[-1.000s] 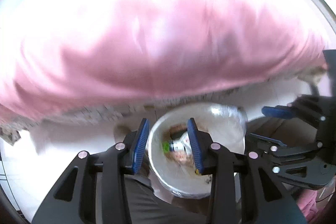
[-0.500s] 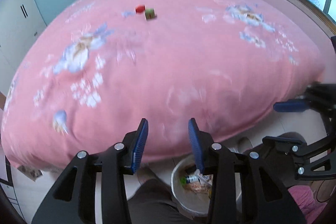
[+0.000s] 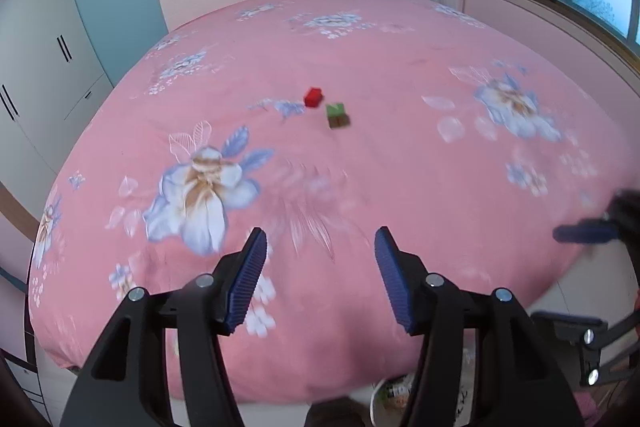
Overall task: Collect trash
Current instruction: 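Lift both tools from the bin and reach toward the remaining blocks, then grasp the red block with the left tool while the right tool grasps the green block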
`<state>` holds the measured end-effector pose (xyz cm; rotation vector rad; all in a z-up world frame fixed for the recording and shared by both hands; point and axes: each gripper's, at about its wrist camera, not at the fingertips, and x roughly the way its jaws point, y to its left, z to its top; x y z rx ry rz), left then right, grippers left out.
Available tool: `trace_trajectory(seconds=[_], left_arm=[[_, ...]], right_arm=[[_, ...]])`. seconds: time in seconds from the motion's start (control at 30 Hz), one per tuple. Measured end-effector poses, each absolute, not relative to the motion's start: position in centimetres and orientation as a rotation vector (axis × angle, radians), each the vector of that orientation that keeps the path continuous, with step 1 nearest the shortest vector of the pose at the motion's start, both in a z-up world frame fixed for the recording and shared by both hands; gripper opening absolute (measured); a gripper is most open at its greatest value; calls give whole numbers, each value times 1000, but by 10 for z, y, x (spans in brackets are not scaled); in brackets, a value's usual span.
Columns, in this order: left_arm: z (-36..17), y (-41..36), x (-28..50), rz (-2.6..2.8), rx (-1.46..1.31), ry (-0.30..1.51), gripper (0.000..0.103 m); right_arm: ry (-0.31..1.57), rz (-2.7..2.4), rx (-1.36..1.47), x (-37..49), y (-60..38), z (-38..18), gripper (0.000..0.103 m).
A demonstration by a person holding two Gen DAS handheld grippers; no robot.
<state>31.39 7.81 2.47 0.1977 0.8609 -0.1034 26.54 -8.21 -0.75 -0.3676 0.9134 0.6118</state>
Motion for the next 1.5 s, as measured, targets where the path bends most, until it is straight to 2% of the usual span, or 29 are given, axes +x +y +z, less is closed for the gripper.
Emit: trace_trajectory(seconds=[0.27,0.53,1.1,1.5], left_arm=[[27,79,389,-106,225,845,64],[0,80,472,-135,254,876,64],[-86,84,598,-207,204,978,64],[-108,71,645,-243,168,958,64]], right_arm=[[863,612,-341,332,-73,8,63],[864,625,-293,409,-61,0,63],[951,678,-356,561,-38,-96,63],[944,814,-294,622,-17,-131,64]])
